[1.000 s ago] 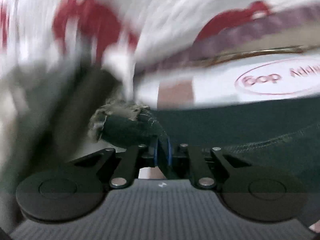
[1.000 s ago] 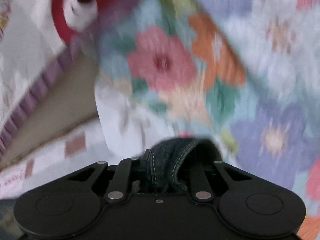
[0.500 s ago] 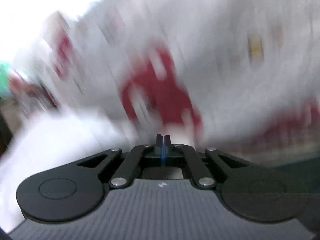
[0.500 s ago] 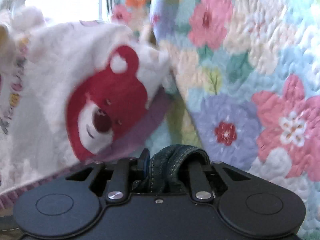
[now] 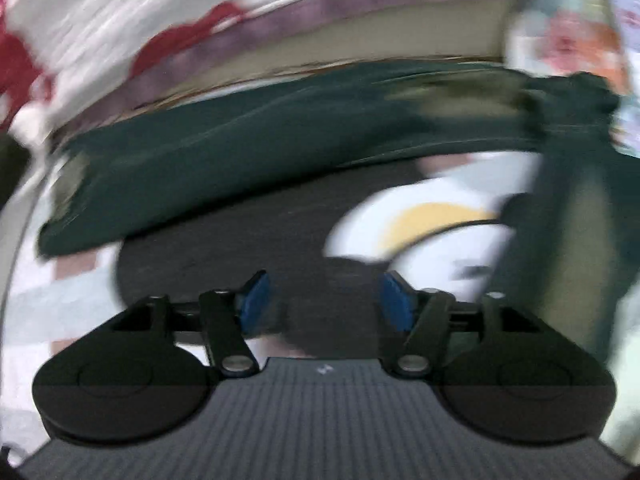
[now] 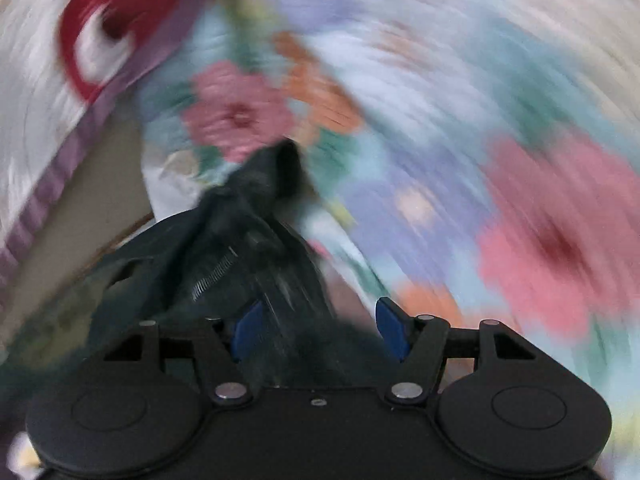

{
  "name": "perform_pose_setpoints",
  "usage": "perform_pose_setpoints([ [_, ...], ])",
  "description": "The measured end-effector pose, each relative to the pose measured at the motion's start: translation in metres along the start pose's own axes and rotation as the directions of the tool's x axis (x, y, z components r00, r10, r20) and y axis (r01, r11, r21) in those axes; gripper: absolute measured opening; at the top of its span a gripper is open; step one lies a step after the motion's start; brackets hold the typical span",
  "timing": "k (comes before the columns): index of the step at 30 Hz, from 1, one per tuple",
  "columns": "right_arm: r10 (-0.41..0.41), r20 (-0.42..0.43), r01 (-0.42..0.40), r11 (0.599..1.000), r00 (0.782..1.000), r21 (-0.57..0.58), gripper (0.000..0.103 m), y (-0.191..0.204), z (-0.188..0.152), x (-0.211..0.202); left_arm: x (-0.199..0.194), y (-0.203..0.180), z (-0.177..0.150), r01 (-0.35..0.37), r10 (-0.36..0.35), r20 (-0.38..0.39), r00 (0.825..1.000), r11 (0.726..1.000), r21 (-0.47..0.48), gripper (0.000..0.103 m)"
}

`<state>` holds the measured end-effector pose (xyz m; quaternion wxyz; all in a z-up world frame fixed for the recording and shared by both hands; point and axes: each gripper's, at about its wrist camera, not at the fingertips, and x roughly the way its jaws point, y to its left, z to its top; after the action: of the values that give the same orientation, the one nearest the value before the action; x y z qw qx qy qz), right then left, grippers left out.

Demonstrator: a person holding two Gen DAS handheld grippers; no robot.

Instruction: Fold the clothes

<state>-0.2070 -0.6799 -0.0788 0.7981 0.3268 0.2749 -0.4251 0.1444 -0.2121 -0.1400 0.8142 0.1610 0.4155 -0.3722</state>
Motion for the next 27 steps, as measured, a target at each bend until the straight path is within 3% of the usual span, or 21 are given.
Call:
perform_pose_setpoints([
  [3, 0.065, -0.017, -0.065, 0.998, 0.998, 0.009, 0.068, -0.018, -0.042, -0.035, -0.009, -0.026, -0.011, 0.047, -0.047, -0.002, 0.999, 0.999, 0.002, 0.067],
  [6, 0.193, -0.047, -0.189, 0.978, 0.98, 0.088, 0.068, -0.037, -0.066, -0.045, -0.013, -0.042, -0.027, 0.077, -0.077, -0.017, 0.997, 0.997, -0.025, 0.067],
  [8, 0.274, -0.068, -0.264, 0.955, 0.959, 0.135, 0.068, -0.041, -0.067, -0.035, -0.015, -0.052, -0.038, 0.096, -0.097, -0.026, 0.995, 0.994, -0.044, 0.067],
  [10, 0.326, -0.088, -0.309, 0.937, 0.941, 0.163, 0.068, -0.039, -0.055, -0.017, -0.013, -0.052, -0.051, 0.112, -0.121, -0.067, 0.99, 0.986, -0.122, 0.067],
  [12, 0.33, -0.104, -0.309, 0.935, 0.938, 0.173, 0.068, -0.035, -0.046, -0.002, -0.01, -0.05, -0.065, 0.099, -0.113, -0.082, 0.99, 0.982, -0.164, 0.067],
  [14, 0.295, -0.098, -0.27, 0.939, 0.95, 0.212, 0.069, -0.037, -0.049, 0.009, -0.009, -0.051, -0.07, 0.064, -0.078, -0.082, 0.994, 0.985, -0.158, 0.067],
  [18, 0.24, -0.115, -0.191, 0.925, 0.964, 0.33, 0.072, -0.048, -0.066, 0.033, -0.009, -0.047, -0.062, 0.082, -0.115, -0.15, 0.982, 0.974, -0.21, 0.067],
  [20, 0.251, -0.104, -0.197, 0.908, 0.962, 0.37, 0.072, -0.055, -0.076, 0.041, -0.011, -0.045, -0.057, 0.041, -0.076, -0.183, 0.98, 0.982, -0.185, 0.067],
  [24, 0.305, -0.05, -0.274, 0.906, 0.951, 0.321, 0.072, -0.044, -0.077, 0.042, -0.023, -0.051, -0.055, -0.008, -0.016, -0.18, 0.984, 0.991, -0.136, 0.067],
  [25, 0.315, -0.036, -0.292, 0.912, 0.948, 0.288, 0.059, -0.039, -0.076, 0.042, -0.023, -0.053, -0.054, -0.012, -0.014, -0.184, 0.983, 0.99, -0.141, 0.067],
  [26, 0.319, -0.021, -0.305, 0.921, 0.948, 0.242, 0.014, -0.032, -0.072, 0.041, -0.023, -0.055, -0.053, -0.022, -0.006, -0.189, 0.982, 0.989, -0.144, 0.067],
  [27, 0.323, -0.006, -0.316, 0.929, 0.946, 0.194, 0.007, -0.025, -0.069, 0.04, -0.023, -0.058, -0.052, -0.034, 0.005, -0.194, 0.981, 0.989, -0.147, 0.067],
])
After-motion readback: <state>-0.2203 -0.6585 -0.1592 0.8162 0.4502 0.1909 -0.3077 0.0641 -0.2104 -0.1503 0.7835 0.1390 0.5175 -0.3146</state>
